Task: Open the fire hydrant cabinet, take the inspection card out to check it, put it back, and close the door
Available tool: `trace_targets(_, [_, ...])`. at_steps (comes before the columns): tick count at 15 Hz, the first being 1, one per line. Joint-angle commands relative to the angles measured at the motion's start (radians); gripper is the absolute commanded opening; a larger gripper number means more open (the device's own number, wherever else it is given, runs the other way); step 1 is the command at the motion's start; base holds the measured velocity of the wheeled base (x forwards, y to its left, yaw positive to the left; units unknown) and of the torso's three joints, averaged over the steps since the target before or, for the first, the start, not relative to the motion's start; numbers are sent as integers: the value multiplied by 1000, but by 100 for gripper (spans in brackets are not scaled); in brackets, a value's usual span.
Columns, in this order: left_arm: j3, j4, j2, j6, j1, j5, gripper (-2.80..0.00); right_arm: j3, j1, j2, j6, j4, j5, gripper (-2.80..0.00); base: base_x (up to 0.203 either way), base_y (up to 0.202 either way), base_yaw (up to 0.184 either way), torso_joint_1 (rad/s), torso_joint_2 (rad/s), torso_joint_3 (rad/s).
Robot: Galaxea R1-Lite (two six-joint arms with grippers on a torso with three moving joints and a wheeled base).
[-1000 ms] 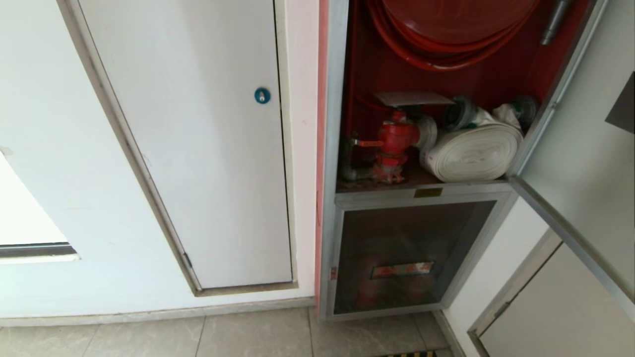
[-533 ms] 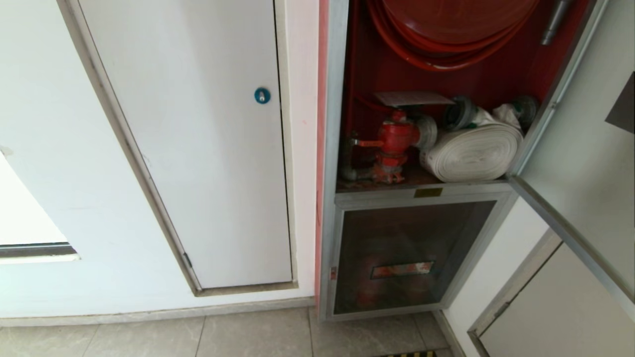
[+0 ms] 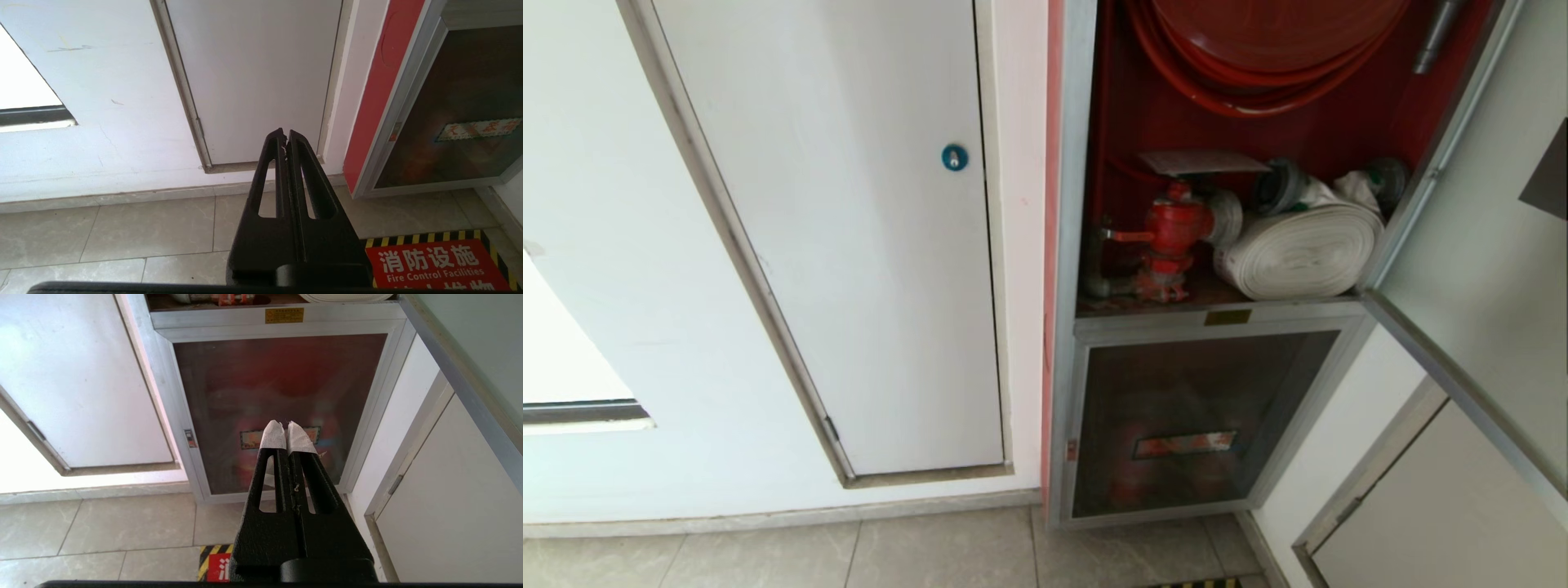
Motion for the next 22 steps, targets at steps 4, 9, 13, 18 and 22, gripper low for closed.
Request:
trace_targets(4, [0,0,-1,2,0,0,-280,3,0,2,0,-1,0,-280,0,0,0,0,0,0])
trace_targets(9, [0,0,-1,0,0,0,-280,3,0,2,2,-1,0,-280,0,0,0,0,0,0])
trace_targets(13, [0,0,-1,2,0,0,-280,3,0,2,2,-1,0,-280,113,0,0,1,-2,2])
trace_targets(18, [0,0,-1,3,0,0,-280,3,0,2,2,-1,0,-280,200,0,-2,9,3,1])
trace_targets(22, [0,0,-1,2,0,0,-280,3,0,2,2,0,0,-280,196,0,-1,0,1,3])
